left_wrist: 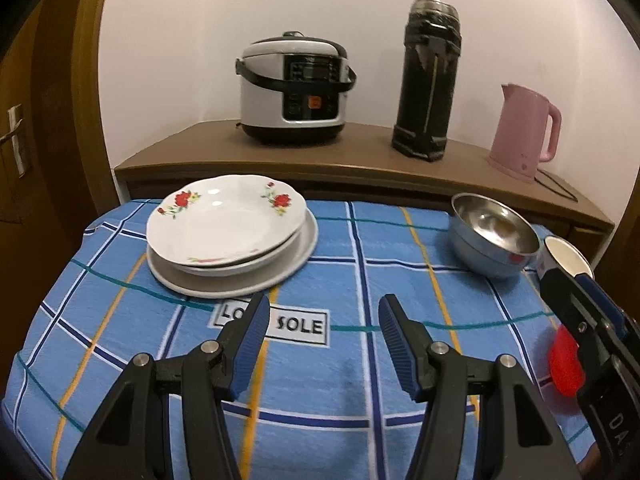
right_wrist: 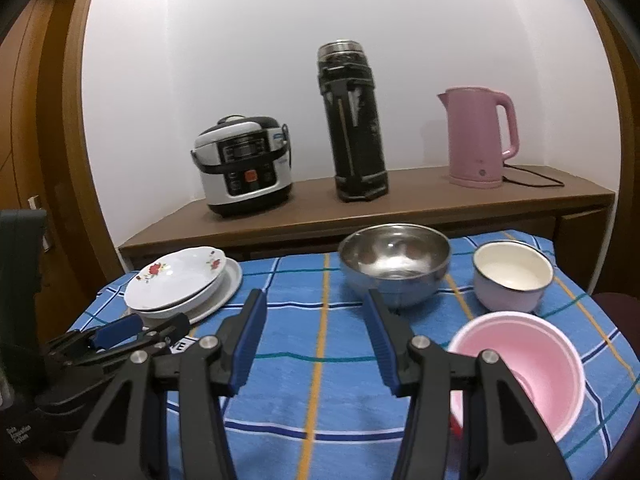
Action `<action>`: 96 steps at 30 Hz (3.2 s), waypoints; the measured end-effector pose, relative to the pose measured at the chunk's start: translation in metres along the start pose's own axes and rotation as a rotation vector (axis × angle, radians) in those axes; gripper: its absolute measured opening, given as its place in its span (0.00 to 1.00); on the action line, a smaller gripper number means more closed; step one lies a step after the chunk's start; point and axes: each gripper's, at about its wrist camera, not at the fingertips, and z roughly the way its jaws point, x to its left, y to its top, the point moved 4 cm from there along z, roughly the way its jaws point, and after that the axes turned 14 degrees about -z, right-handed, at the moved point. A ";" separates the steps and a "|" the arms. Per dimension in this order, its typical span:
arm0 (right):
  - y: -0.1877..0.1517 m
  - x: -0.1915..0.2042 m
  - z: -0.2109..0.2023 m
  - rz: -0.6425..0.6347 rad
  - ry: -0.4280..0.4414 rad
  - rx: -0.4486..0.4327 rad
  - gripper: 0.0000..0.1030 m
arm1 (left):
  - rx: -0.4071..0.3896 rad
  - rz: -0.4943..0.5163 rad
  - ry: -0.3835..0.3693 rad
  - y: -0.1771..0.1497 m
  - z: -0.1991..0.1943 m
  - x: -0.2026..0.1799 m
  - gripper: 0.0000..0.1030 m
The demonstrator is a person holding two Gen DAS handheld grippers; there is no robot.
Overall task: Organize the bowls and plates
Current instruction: 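Move the right gripper back and over to the pink plastic bowl, then close the right gripper on the rim of the pink plastic bowl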
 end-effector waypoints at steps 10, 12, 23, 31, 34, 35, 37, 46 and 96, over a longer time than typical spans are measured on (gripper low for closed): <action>-0.010 -0.028 -0.015 0.031 -0.023 0.007 0.50 | 0.009 0.056 -0.001 -0.010 -0.005 -0.027 0.58; -0.011 -0.036 -0.019 0.038 -0.033 0.008 0.50 | 0.013 0.072 -0.005 -0.013 -0.005 -0.034 0.58; -0.019 -0.078 -0.040 0.061 -0.095 0.016 0.50 | 0.031 0.118 -0.028 -0.022 -0.004 -0.065 0.58; -0.024 -0.100 -0.045 0.078 -0.119 0.031 0.49 | 0.058 0.147 -0.047 -0.029 0.001 -0.081 0.58; -0.027 -0.108 -0.045 0.089 -0.125 0.044 0.46 | 0.064 0.153 -0.053 -0.031 0.003 -0.085 0.58; -0.028 -0.111 -0.045 0.095 -0.128 0.048 0.44 | 0.067 0.154 -0.059 -0.031 0.003 -0.086 0.58; -0.031 -0.116 -0.045 0.099 -0.135 0.057 0.41 | 0.068 0.155 -0.067 -0.031 0.003 -0.088 0.58; -0.047 -0.149 -0.050 0.139 -0.194 0.102 0.41 | 0.096 0.180 -0.123 -0.038 0.003 -0.105 0.57; -0.067 -0.160 -0.029 0.191 -0.072 0.229 0.16 | 0.280 0.281 -0.271 -0.072 0.020 -0.183 0.50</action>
